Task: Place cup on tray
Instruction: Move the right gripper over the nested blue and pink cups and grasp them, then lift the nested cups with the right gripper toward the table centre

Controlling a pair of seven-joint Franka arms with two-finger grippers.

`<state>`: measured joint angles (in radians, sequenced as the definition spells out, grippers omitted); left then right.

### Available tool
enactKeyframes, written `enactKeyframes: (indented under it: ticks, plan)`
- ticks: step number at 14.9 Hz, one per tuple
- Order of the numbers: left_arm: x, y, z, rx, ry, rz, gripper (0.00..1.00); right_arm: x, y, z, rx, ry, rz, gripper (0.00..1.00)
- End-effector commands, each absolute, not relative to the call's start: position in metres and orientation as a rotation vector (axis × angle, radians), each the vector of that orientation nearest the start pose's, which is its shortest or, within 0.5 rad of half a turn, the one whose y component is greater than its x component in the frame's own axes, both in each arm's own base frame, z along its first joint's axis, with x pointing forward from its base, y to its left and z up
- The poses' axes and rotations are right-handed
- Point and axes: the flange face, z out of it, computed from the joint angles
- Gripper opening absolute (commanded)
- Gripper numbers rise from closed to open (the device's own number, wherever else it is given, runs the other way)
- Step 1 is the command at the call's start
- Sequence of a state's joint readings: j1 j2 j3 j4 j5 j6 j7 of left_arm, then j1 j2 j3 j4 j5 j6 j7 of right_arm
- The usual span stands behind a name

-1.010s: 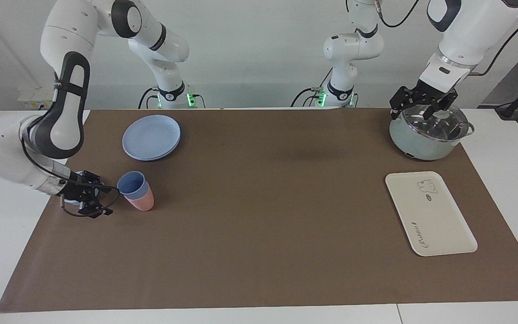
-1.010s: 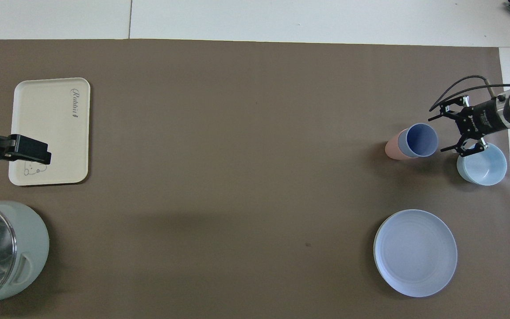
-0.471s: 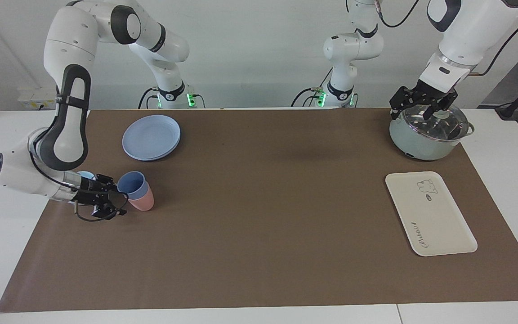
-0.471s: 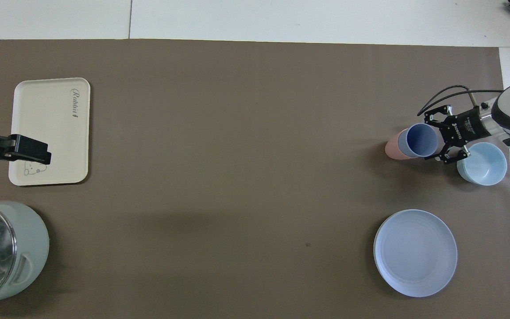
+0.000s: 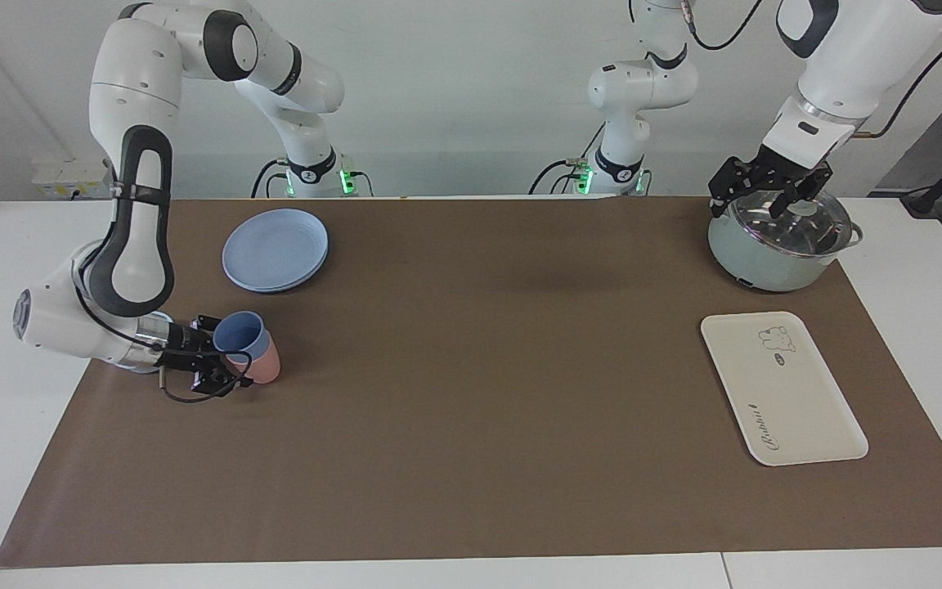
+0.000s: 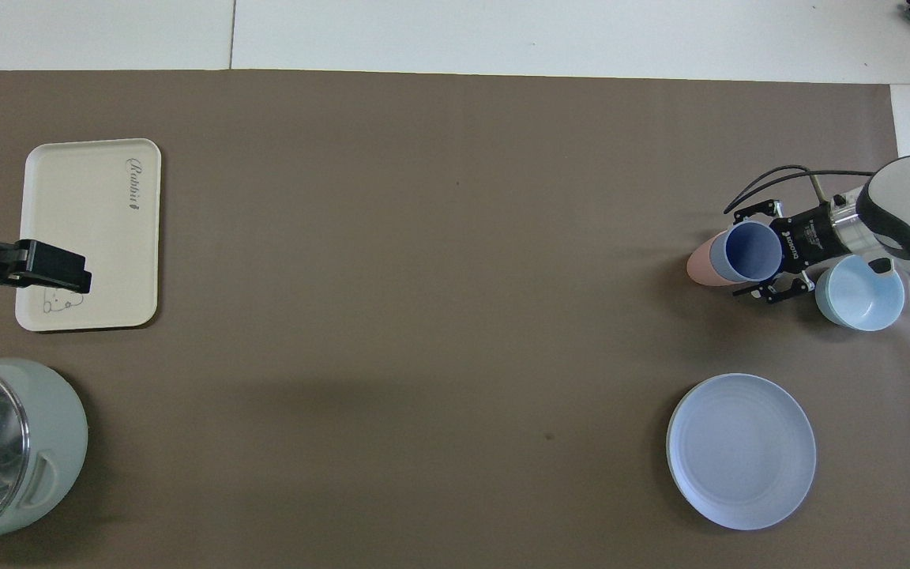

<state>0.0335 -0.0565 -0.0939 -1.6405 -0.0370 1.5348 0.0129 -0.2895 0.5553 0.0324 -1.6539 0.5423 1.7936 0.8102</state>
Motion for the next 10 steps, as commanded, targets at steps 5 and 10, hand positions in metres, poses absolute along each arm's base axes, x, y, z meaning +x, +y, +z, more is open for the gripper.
enactKeyframes:
  ticks: [5,10]
  plan:
    - [0.523,-0.035,0.623,-3.15,0.113,0.071,1.0,0.622,-0.104,0.288,-1.966,1.592,0.82,0.0]
    - [0.523,-0.035,0.623,-3.15,0.113,0.071,1.0,0.623,-0.071,0.308,-2.003,1.555,0.821,0.0]
